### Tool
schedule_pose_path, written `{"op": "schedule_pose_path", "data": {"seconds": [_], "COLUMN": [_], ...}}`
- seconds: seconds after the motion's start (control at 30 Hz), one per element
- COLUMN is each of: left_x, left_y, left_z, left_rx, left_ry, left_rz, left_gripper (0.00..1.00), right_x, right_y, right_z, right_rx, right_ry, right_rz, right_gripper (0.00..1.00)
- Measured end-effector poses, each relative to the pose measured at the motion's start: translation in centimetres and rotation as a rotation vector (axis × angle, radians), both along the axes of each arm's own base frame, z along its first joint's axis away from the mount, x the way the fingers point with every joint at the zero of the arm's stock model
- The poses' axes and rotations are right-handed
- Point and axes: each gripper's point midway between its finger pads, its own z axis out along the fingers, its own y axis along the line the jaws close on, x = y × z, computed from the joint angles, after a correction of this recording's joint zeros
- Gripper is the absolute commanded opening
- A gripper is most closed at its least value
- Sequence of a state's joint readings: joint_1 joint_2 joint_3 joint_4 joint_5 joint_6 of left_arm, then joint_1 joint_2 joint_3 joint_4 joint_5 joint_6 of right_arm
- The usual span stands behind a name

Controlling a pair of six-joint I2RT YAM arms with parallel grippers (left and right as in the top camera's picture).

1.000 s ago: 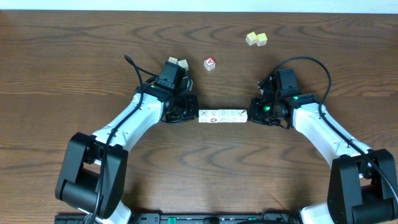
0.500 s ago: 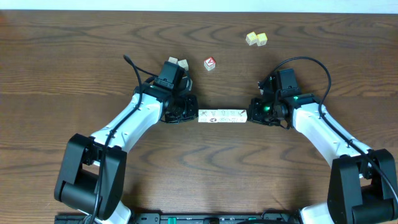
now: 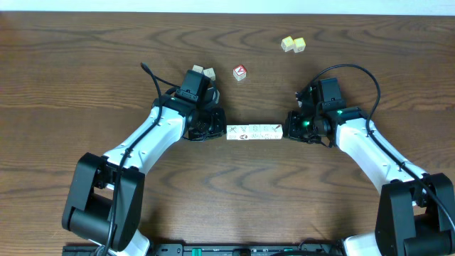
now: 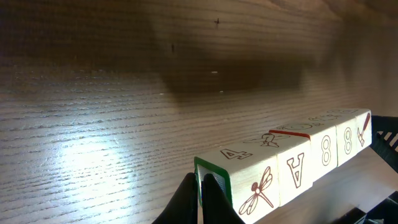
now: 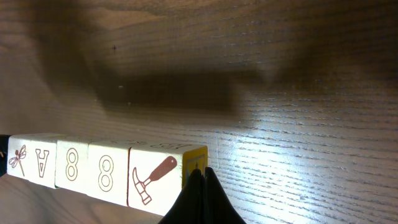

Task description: Lift 5 blocks

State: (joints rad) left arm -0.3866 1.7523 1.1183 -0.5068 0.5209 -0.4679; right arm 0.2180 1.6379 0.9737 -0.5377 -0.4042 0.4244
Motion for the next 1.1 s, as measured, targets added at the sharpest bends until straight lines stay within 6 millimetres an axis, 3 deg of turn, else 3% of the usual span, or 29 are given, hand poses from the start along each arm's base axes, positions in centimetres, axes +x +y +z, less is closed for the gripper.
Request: {"op": "schedule_pose_path", "data": {"seconds": [0.17,0.47,0.87,1.1], "left_x": [0.0,0.3,0.3,0.2], "left_y": [0.0,-0.3,0.0,0.0], "left_z": [0.4,3.6,3.5,3.5], "left_rx": [-0.003,-0.046,-0.044,-0.045], "left_ry": [-0.008,-0.089,-0.082,-0.081], "left_rz": [0.000,-0.003,0.002,0.002], "left_gripper": [0.07,0.07,0.07,0.07], "right_x": [0.0,-0.1,0.3,0.2], "right_y": [0.0,0.1,0.0,-0.1], "right_z": [0.0,0.1,3.8,3.9], "right_rx": [0.000,0.007,0.019,0.017], "right_ry": [0.000,0.005,-0.106,-0.101], "right_rz": [0.000,0.003,-0.003,-0.003], "right_gripper": [0.01,0.01,0.01,0.01]}}
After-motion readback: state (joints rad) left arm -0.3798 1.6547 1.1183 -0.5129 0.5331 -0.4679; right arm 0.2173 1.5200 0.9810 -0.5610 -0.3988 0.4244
